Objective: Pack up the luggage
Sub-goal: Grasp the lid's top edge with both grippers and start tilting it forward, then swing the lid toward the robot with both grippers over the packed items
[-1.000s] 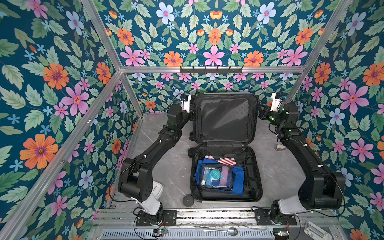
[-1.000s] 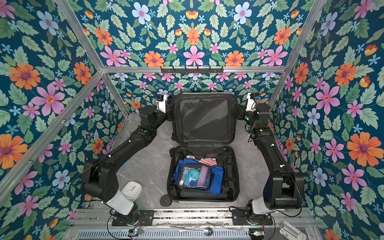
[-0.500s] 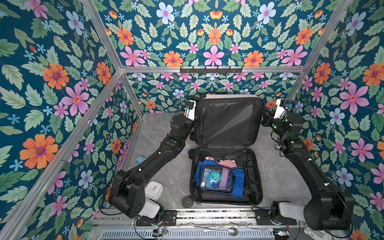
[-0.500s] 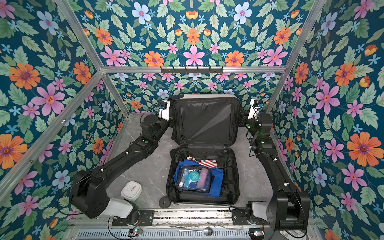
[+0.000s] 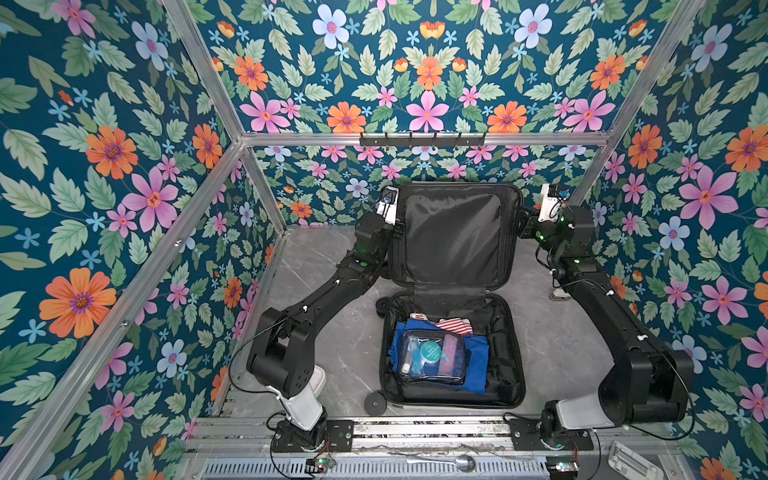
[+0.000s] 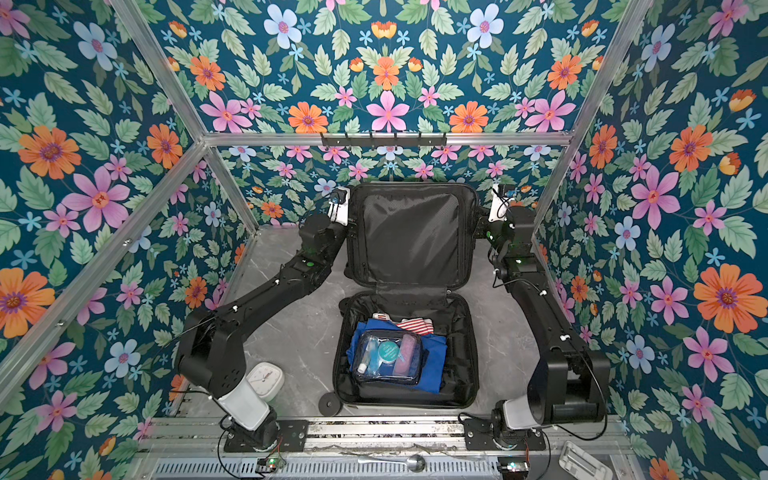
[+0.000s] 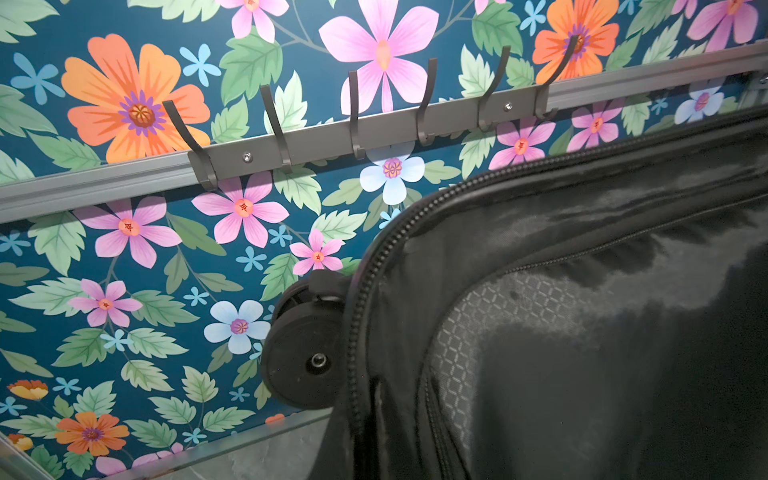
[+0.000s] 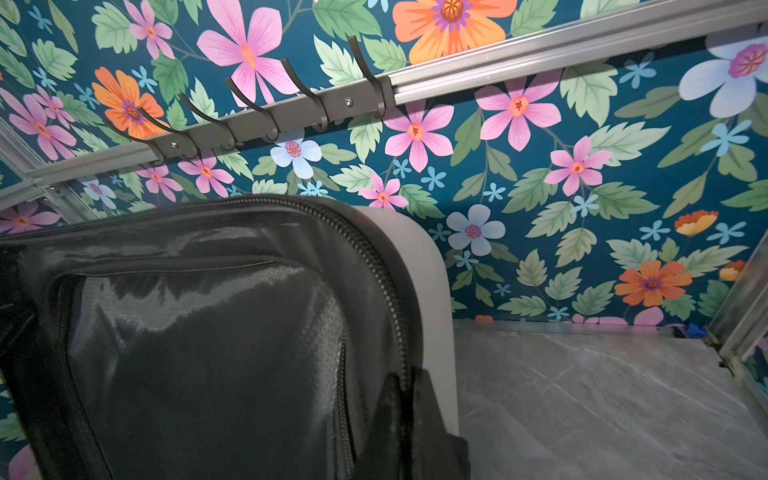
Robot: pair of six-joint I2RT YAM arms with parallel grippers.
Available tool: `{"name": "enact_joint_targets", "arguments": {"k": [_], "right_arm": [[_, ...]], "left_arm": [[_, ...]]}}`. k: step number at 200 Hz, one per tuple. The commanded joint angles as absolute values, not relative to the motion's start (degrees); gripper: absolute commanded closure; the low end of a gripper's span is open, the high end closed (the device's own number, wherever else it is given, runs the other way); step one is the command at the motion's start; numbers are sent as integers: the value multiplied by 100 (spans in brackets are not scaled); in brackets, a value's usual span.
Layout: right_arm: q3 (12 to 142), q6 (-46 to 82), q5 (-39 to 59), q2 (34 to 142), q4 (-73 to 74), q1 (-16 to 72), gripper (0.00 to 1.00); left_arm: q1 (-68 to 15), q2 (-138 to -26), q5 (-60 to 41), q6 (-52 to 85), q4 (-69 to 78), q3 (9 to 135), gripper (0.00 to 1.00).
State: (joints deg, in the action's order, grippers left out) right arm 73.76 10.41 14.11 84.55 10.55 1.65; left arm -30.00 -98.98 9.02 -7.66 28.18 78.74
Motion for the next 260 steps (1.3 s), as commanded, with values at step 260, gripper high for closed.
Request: {"name": "enact_joint_targets", "arguments": {"k": [260], "right_arm": [[6432, 1106, 1525, 8116, 2885, 413, 94]], "left_arm": [[-3014, -9277, -15, -1170, 5467, 6176, 100]]}}
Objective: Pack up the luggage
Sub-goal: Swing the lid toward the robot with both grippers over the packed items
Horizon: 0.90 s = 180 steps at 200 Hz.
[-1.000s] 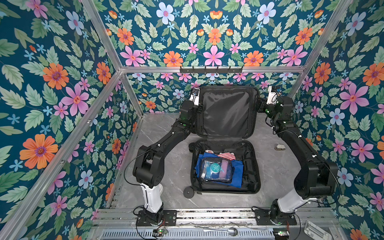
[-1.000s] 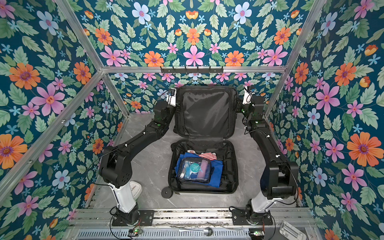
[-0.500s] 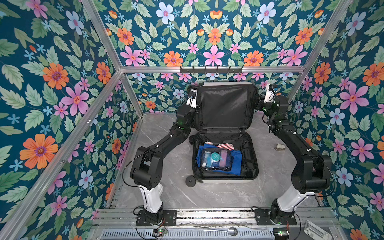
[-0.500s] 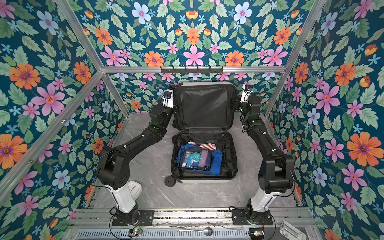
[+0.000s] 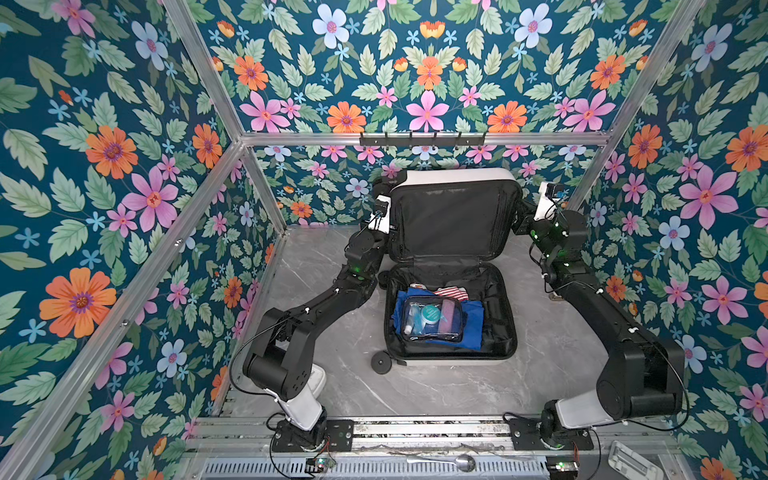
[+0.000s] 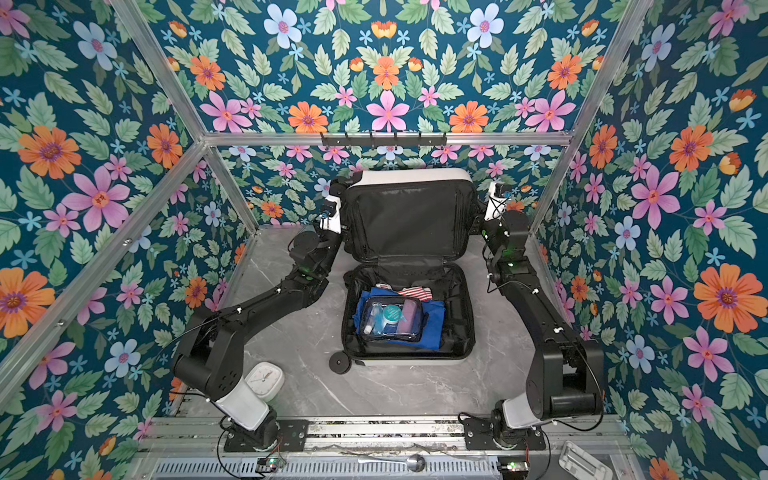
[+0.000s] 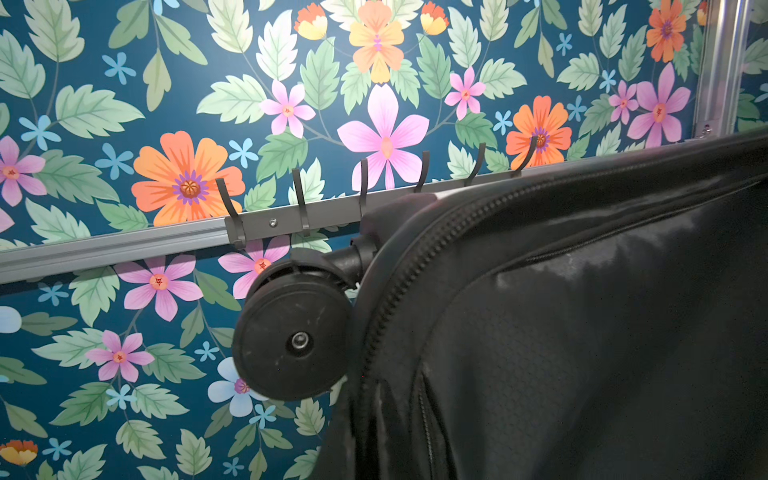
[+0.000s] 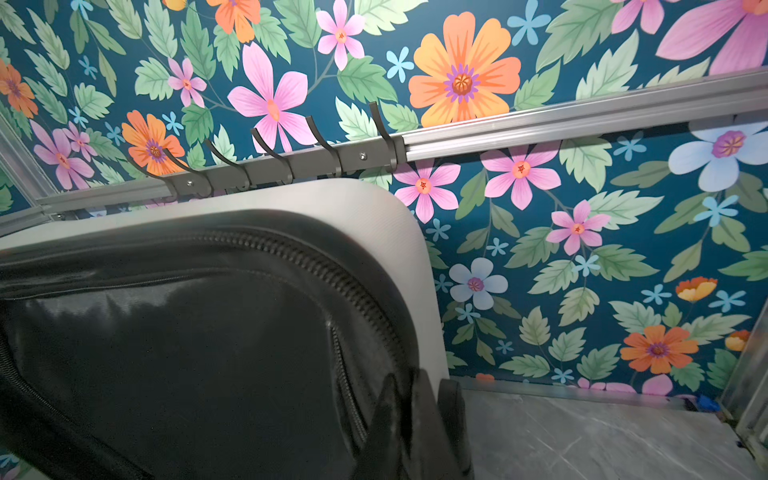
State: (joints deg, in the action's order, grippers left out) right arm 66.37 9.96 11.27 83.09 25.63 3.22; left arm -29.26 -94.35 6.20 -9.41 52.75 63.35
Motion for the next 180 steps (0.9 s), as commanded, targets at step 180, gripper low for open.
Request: {"name": "enact_joint_targets", "arguments": {"k": [180], "right_arm": [[4310, 1636, 999, 5455, 1892, 517, 74]], "left_arm": [[-3750, -6836, 631, -1134, 5091, 3711, 66]]}}
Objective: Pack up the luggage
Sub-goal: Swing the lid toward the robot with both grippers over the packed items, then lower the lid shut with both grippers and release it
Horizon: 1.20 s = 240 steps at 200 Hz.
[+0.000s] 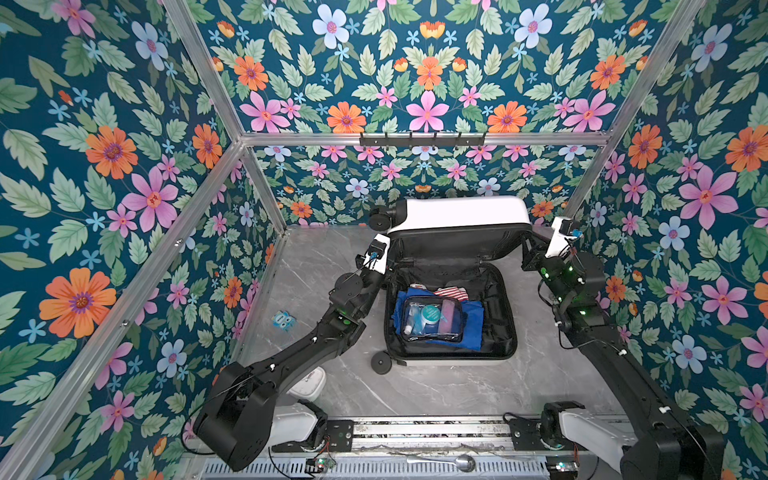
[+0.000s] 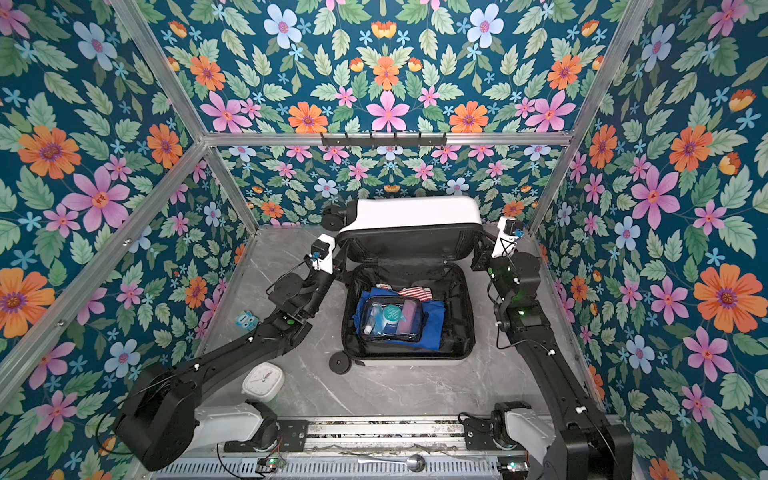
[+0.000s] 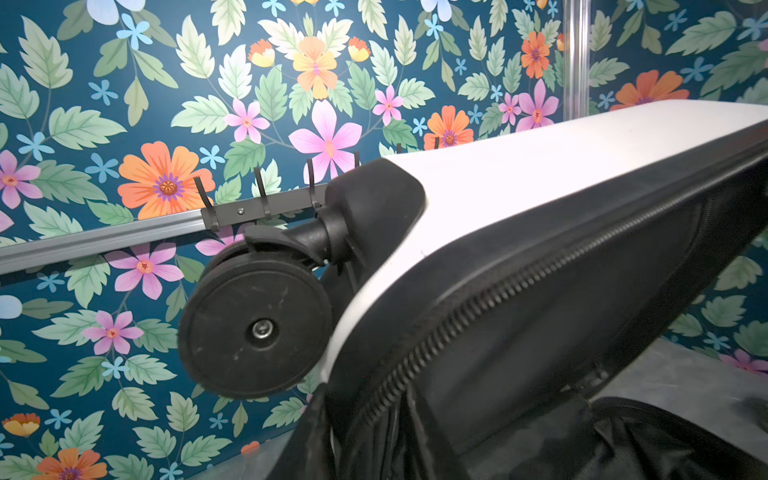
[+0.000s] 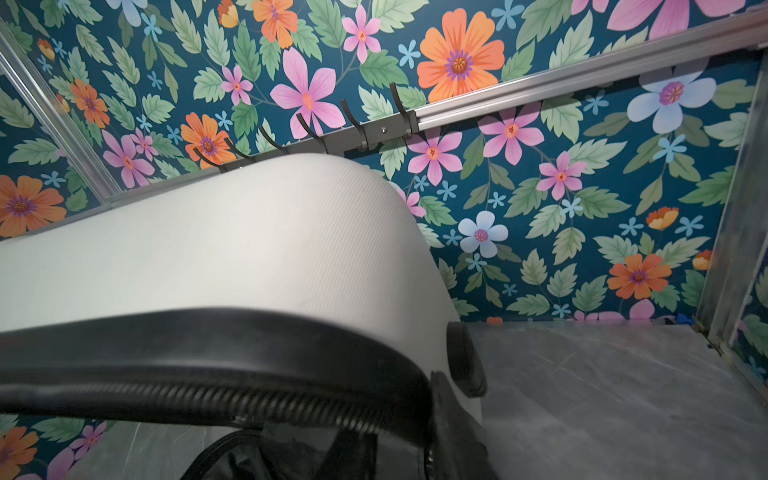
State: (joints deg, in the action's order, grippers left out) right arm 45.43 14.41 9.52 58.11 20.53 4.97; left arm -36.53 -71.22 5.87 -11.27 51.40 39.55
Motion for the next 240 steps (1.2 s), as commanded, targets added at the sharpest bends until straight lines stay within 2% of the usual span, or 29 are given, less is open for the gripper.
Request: {"name": "enact_joint_targets", "arguments": {"k": [1, 44, 82, 131, 184, 211, 240], "right_arm": [[4295, 1649, 996, 5435, 1878, 513, 74], [3694, 2138, 871, 4426, 1177, 516, 71], [3095, 2523, 793, 3555, 486, 514, 70], [2493, 2924, 781, 2642, -239, 517, 73], [2270, 3170, 703, 1957, -943, 517, 73], [2254, 3279, 543, 1745, -1301, 521, 69], [2256, 3499, 482, 1566, -1650, 518, 64]], "left_arm": [[-3751, -6815, 636, -1125, 5077, 3697, 66], [-3876, -6023, 654, -765, 4204, 3263, 66], [-3885, -5360, 177, -381, 2813, 3175, 67], [-3885, -4481, -167, 274, 1928, 2780, 70], [-3892, -4115, -715, 1421, 970, 2582, 79], [-3892, -3929, -946, 1851, 593, 2315, 83], [-3894, -3611, -1284, 2190, 342, 2026, 82]]}}
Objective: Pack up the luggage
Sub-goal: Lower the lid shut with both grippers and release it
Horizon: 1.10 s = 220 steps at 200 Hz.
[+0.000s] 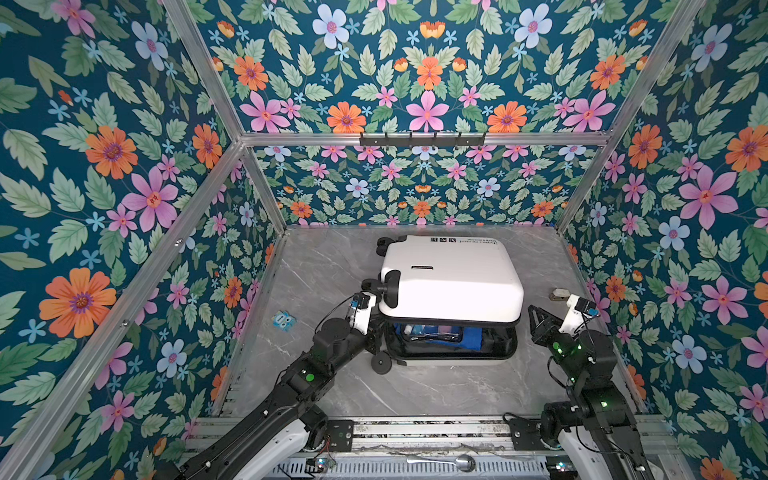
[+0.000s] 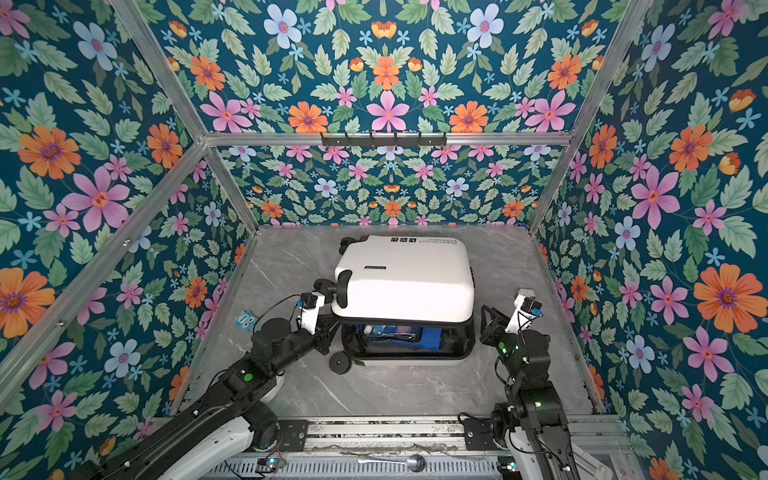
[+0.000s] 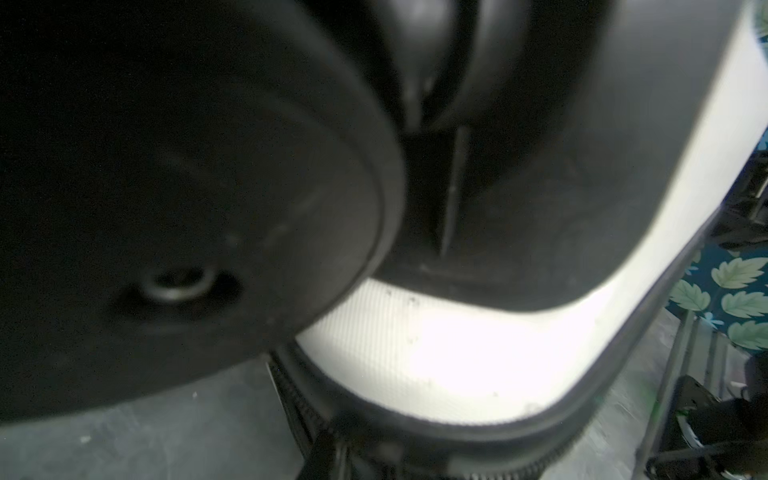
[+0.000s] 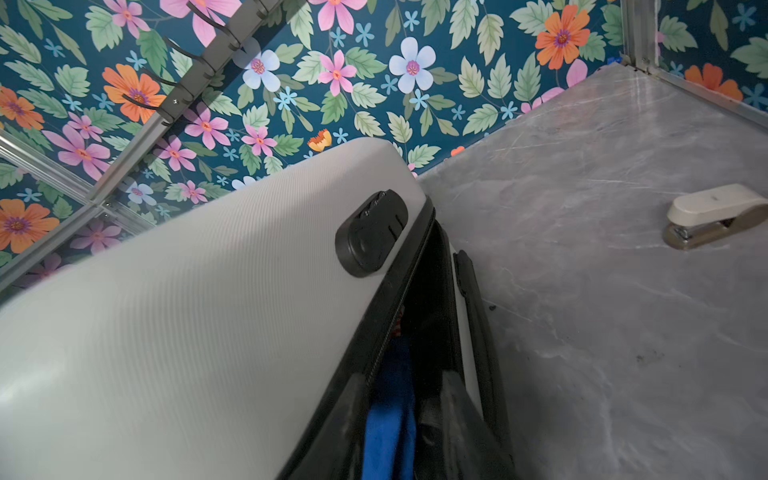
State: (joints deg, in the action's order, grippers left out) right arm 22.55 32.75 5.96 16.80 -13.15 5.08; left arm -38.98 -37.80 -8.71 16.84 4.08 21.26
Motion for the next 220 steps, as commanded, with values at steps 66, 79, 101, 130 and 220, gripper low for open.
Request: {"name": "enact_joint_targets", "arguments": {"k": [66, 79, 101, 130, 220], "right_arm": [[2295, 3709, 424, 1290, -2142, 518, 61], [2354, 3717, 357, 1284, -2295, 516, 59], [2447, 3732, 295, 1258, -2488, 510, 58], [2595, 4002, 238, 1209, -2849, 510, 49], [3315, 4258, 1585, 1936, -3549, 513, 48]], "left_arm": [[-4047, -3671, -1852, 2769, -251, 1723, 83], [-4105, -3831, -1976, 2931, -409, 1725, 86], [-4339, -3758, -1881, 3179, -706, 1730, 86], [-4472, -3547, -2001, 3602, -1234, 1978, 80], [-4491, -3258, -1513, 3225, -2923, 4441, 66]]}}
